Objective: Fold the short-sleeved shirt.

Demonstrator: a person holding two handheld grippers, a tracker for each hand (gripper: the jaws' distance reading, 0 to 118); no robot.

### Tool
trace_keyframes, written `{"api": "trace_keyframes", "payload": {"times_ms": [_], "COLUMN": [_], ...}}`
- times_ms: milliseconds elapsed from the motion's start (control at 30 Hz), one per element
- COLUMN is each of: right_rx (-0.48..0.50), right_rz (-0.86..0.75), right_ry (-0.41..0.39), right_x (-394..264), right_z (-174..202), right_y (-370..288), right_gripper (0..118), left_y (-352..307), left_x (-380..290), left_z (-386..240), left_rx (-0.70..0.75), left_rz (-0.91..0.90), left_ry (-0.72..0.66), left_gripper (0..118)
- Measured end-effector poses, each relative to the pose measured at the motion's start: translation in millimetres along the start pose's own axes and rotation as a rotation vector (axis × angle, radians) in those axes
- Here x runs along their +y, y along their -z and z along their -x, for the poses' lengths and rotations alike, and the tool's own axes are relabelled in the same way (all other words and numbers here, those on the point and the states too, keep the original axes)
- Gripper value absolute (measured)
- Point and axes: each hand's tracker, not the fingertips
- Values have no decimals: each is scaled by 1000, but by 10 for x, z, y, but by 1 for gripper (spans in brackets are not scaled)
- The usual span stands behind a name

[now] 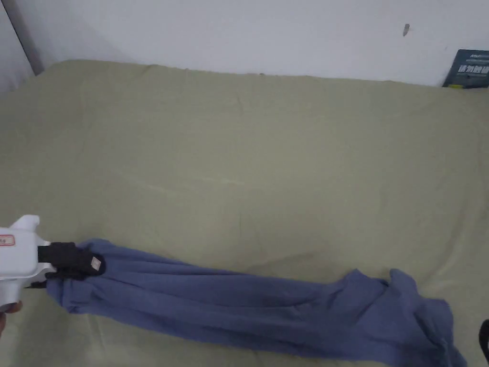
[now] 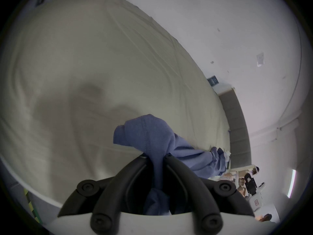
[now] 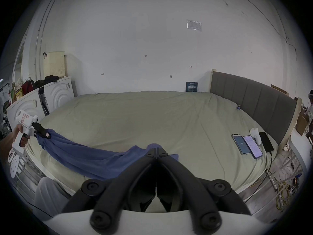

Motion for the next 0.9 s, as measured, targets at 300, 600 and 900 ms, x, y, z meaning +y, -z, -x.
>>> {"api": "trace_keyframes", "payload": {"times_ms": [300,600,900], "right_rx": [36,45,28], "right_rz": [19,38,68], "right_ry": [7,34,68], "right_x": [-45,-129,-240], "right_z": [-20,-111,-251], "right_y": [-3,-42,-65], "right_gripper": [1,0,0], "left_y": [156,682,1926], "left_x": [-57,-544,-1110], "left_z": [-730,-1927,-2380], "left_rx": [149,297,427], "left_rz": [12,68,173], "left_ry": [175,423,590], "left_gripper": [6,6,13]}}
